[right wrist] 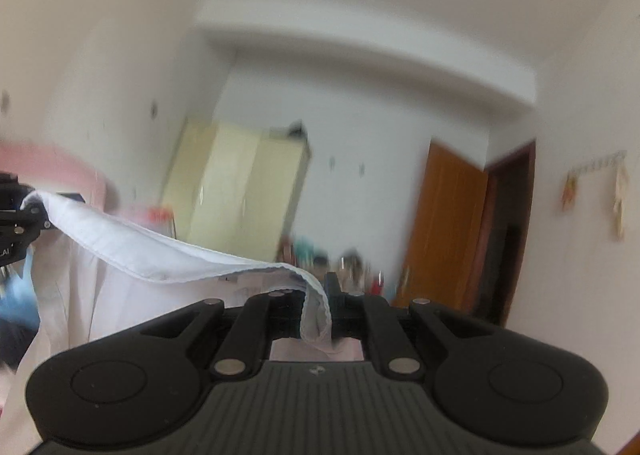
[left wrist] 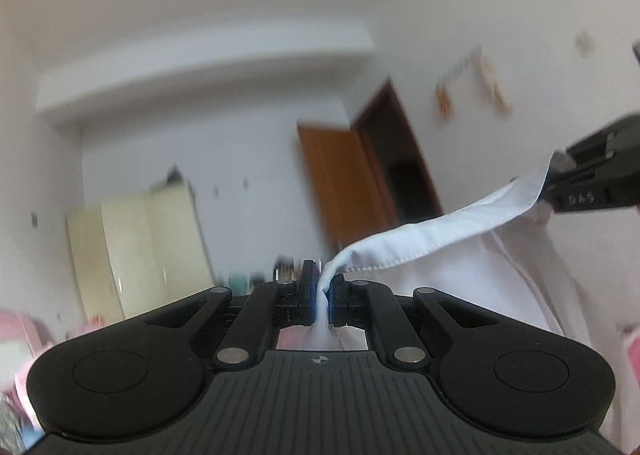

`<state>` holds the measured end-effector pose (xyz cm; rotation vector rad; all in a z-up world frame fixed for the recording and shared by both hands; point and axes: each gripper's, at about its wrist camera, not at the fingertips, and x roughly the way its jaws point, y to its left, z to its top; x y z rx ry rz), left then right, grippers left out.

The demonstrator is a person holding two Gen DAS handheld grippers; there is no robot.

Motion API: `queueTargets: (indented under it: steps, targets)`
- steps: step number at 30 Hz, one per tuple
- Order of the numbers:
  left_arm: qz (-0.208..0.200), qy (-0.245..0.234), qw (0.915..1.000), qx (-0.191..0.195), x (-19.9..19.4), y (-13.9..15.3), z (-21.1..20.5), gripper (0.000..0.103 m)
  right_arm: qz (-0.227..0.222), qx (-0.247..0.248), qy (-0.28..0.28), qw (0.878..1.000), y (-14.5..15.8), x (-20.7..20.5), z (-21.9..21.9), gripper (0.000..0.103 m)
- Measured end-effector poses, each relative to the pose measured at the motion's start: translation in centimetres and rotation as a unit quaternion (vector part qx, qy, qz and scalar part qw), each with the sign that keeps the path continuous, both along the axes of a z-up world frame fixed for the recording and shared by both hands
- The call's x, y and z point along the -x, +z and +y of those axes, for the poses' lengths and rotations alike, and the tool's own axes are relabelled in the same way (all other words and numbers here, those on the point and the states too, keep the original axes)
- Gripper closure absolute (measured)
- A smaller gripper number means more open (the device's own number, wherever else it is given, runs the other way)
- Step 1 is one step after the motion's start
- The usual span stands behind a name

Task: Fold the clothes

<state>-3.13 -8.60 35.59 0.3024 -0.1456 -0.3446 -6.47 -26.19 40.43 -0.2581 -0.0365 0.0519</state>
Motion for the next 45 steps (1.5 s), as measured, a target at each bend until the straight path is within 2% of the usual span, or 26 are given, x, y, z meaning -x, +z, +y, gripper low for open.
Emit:
queueTargets:
  steps: [5, 7, 9, 10, 11, 12, 13, 14, 15, 16, 18, 20, 22, 24, 26, 28, 30, 31, 32, 34, 36, 39, 41, 42, 45]
  targets:
    - [0.106, 0.027, 0.9936, -0.026, -9.7, -9.6, -1.2, 0.098, 0.113, 0.014, -0.011, 0.993, -11.1, -8.8, 1.3, 0.096]
    - [0.147, 0.046, 0.987, -0.044, -12.6, -14.0, -0.9, 0.098, 0.158, 0.018, -0.015, 0.987, -15.8, -12.3, 1.8, 0.096]
    - [0.195, 0.067, 0.976, -0.07, -15.2, -18.9, -1.0, 0.094, 0.204, 0.023, -0.018, 0.979, -20.5, -15.8, 2.4, 0.096]
    - [0.221, 0.075, 0.9687, -0.083, -16.5, -21.3, -1.2, 0.084, 0.227, 0.025, -0.02, 0.973, -22.8, -17.5, 2.6, 0.095]
    - [0.263, 0.077, 0.9575, -0.089, -17.4, -23.6, -0.5, 0.065, 0.249, 0.027, -0.022, 0.968, -25.2, -19.2, 2.9, 0.094]
    - [0.306, 0.079, 0.9442, -0.094, -18.3, -25.8, 0.3, 0.057, 0.276, 0.029, -0.023, 0.961, -27.6, -20.9, 3.1, 0.092]
    - [0.354, 0.085, 0.9276, -0.082, -19.6, -28.1, 0.7, 0.048, 0.312, 0.028, -0.023, 0.95, -30.1, -22.4, 3.3, 0.084]
    - [0.388, 0.095, 0.915, -0.056, -20.6, -29.4, 1.8, 0.048, 0.343, 0.028, -0.024, 0.939, -32.5, -23.6, 3.4, 0.078]
    - [0.42, 0.105, 0.901, -0.028, -21.6, -30.7, 3.1, 0.048, 0.365, 0.03, -0.026, 0.93, -34.2, -24.1, 3.5, 0.059]
    - [0.441, 0.114, 0.8904, 0.012, -21.9, -31.3, 4.4, 0.047, 0.386, 0.031, -0.027, 0.922, -36.0, -24.6, 3.6, 0.05]
    - [0.455, 0.105, 0.8798, 0.088, -22.2, -31.2, 7.0, 0.045, 0.42, 0.037, -0.031, 0.906, -39.2, -25.0, 3.9, 0.049]
    - [0.459, 0.097, 0.8721, 0.139, -22.0, -29.7, 9.0, 0.036, 0.404, 0.048, -0.034, 0.913, -39.5, -23.2, 3.6, 0.045]
    - [0.458, 0.079, 0.8669, 0.18, -21.6, -27.8, 10.2, 0.033, 0.385, 0.035, -0.025, 0.922, -38.0, -21.3, 2.4, 0.036]
    - [0.469, 0.042, 0.8564, 0.211, -21.5, -26.6, 10.5, 0.033, 0.373, 0.0, -0.01, 0.928, -35.3, -19.6, 0.8, 0.033]
    - [0.477, 0.01, 0.845, 0.242, -19.3, -24.3, 11.9, 0.033, 0.367, -0.047, 0.003, 0.929, -32.3, -17.7, -1.1, 0.029]
    - [0.479, -0.011, 0.8488, 0.224, -15.5, -23.8, 12.6, 0.032, 0.361, -0.086, 0.01, 0.929, -29.5, -15.0, -2.8, 0.027]
    - [0.48, -0.032, 0.8525, 0.205, -11.6, -23.4, 13.2, 0.029, 0.358, -0.102, 0.017, 0.928, -27.4, -11.1, -3.7, 0.025]
    - [0.48, -0.043, 0.8541, 0.195, -9.7, -23.2, 13.6, 0.023, 0.357, -0.108, 0.021, 0.928, -26.5, -8.9, -4.0, 0.024]
    - [0.48, -0.053, 0.8555, 0.186, -7.8, -23.0, 13.9, 0.013, 0.356, -0.112, 0.026, 0.927, -25.8, -6.7, -4.2, 0.023]
    - [0.481, -0.074, 0.8578, 0.166, -3.9, -22.6, 14.5, 0.002, 0.354, -0.11, 0.037, 0.928, -25.4, -2.1, -4.4, 0.013]
    - [0.481, -0.095, 0.8594, 0.146, 0.0, -22.1, 15.2, 0.002, 0.352, -0.108, 0.048, 0.928, -25.0, 2.5, -4.5, 0.007]
    - [0.507, -0.078, 0.8479, 0.135, 5.3, -24.2, 14.7, 0.002, 0.358, -0.111, 0.032, 0.927, -25.5, 7.6, -4.3, 0.005]
    - [0.519, -0.068, 0.8435, 0.121, 8.0, -26.2, 13.4, 0.001, 0.363, -0.116, 0.015, 0.925, -26.1, 10.4, -4.1, 0.005]
    - [0.52, -0.063, 0.8467, 0.094, 9.2, -27.1, 12.5, 0.001, 0.362, -0.127, 0.008, 0.923, -26.3, 11.6, -4.1, 0.005]
    - [0.487, -0.039, 0.8718, 0.029, 12.7, -29.4, 9.9, 0.001, 0.346, -0.162, -0.015, 0.924, -26.8, 15.9, -3.1, 0.005]
